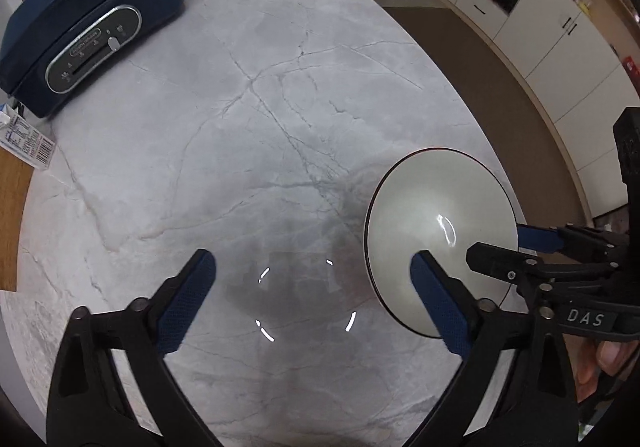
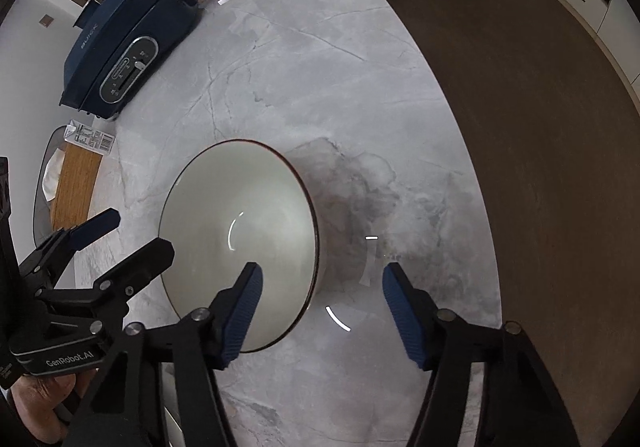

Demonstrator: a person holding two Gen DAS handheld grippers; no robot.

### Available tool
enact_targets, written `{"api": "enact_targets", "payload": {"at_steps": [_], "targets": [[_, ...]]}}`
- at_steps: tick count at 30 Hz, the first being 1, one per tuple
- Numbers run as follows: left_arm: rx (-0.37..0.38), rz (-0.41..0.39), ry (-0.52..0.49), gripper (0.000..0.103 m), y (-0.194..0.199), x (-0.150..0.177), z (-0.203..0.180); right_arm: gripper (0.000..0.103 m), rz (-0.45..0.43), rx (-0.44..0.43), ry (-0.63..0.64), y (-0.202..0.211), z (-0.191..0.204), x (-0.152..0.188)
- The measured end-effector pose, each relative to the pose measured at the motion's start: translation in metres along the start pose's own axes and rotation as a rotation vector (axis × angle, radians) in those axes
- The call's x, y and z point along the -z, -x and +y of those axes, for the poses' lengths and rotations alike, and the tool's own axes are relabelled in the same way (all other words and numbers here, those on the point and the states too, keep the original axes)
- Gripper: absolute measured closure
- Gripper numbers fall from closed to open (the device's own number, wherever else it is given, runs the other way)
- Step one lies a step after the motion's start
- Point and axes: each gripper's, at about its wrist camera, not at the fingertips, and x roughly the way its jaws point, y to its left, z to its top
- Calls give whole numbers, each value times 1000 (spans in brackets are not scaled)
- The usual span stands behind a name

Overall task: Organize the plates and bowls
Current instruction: 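Move the left tool to the pink floral bowl and close on its rim, then carry the pink floral bowl over the white bowls and lower it in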

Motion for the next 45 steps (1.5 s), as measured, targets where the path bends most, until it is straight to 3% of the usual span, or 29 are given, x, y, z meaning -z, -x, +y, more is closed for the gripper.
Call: {"api": "enact_targets", "payload": {"at_steps": [3,5,7,11,12,17,25,36,45], "targets": [[4,36,-7,40,-9,3,0,44,26,10,-2,-9,1,-3],[42,51,8,49,-12,5,2,62,37,27,9,-13,3,-5],[66,55,13,63,-13,6,1,73,53,21,23,-17,7,-7],[93,56,-31,95,-12,5,-9,84,62,13,53,-19,16,-9],[93,59,-40,97,-12,5,-11,84,64,3,52,-19,17,-10],[187,74,9,97,-13,7,6,84,67,-78,18,-19,7,-11],[237,62,45,97,5,16,17,85,52,-142,21,-4,13,-9],[206,32,52,97,77,51,32,86,39,-196,83,33,53,11],[176,10,72,97,150,107,46,86,61,-232,161,64,99,54]]}}
